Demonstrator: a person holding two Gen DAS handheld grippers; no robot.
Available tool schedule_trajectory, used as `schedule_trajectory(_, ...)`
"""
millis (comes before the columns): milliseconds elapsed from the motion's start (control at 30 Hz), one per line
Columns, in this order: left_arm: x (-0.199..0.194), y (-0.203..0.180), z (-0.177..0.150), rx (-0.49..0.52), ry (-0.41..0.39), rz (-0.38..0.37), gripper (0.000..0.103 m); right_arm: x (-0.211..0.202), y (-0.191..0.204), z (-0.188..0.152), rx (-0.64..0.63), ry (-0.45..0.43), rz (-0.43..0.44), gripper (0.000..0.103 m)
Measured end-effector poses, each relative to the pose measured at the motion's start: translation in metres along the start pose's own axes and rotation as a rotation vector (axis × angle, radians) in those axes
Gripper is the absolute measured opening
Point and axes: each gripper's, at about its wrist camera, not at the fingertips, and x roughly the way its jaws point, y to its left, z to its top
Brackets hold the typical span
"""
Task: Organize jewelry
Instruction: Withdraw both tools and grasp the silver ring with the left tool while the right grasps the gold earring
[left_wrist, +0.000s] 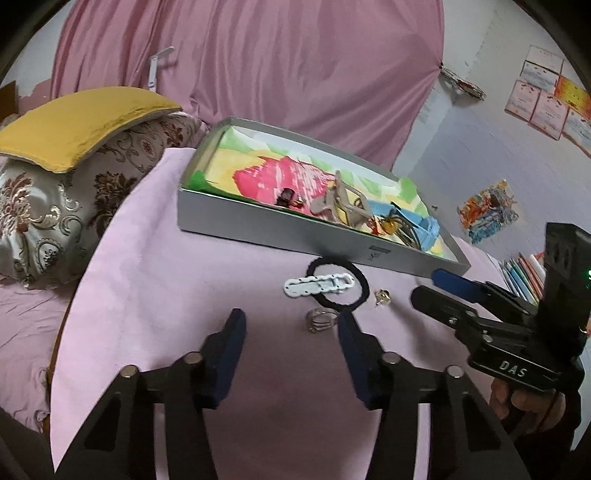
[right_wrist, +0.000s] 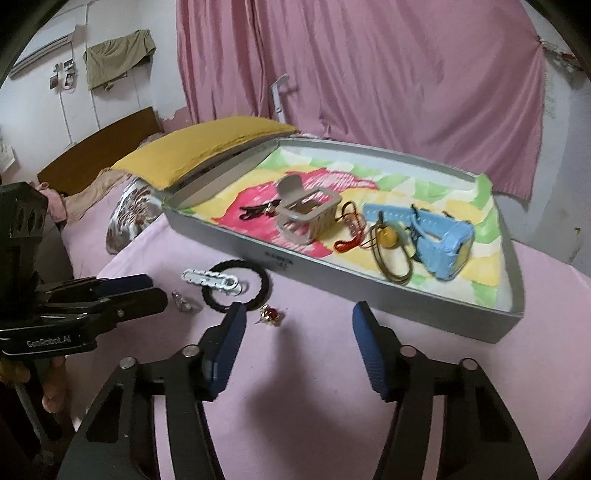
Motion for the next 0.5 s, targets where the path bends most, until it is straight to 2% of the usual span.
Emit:
schedule_trajectory(33,0.001,-0.001,0.0,0.003,0.006,-0.004,0.04,0.002,0.001,0.0,-0.003,0.011,0.009,0.039)
schedule_trajectory(133,0.004,-0.004,0.001,0.017,0.019,-0.017,0.034,0.008,0.003,0.0,-0.014,0.037,0.03,0.037)
schedule_trajectory(333,0.01,-0.013,0.003,0.05,0.038,-0.01,0.03,0.016,0.007,0.003,-0.022,0.061,0.055,0.033)
schedule_trajectory(400,0.013,-0.013,0.005,0.055,0.044,-0.008,0.029,0.019,0.005,0.004,-0.019,0.073,0.064,0.027)
schedule_trajectory(500,0.014,-0.015,0.005,0.063,0.047,-0.003,0.026,0.022,0.005,0.005,-0.014,0.085,0.075,0.027)
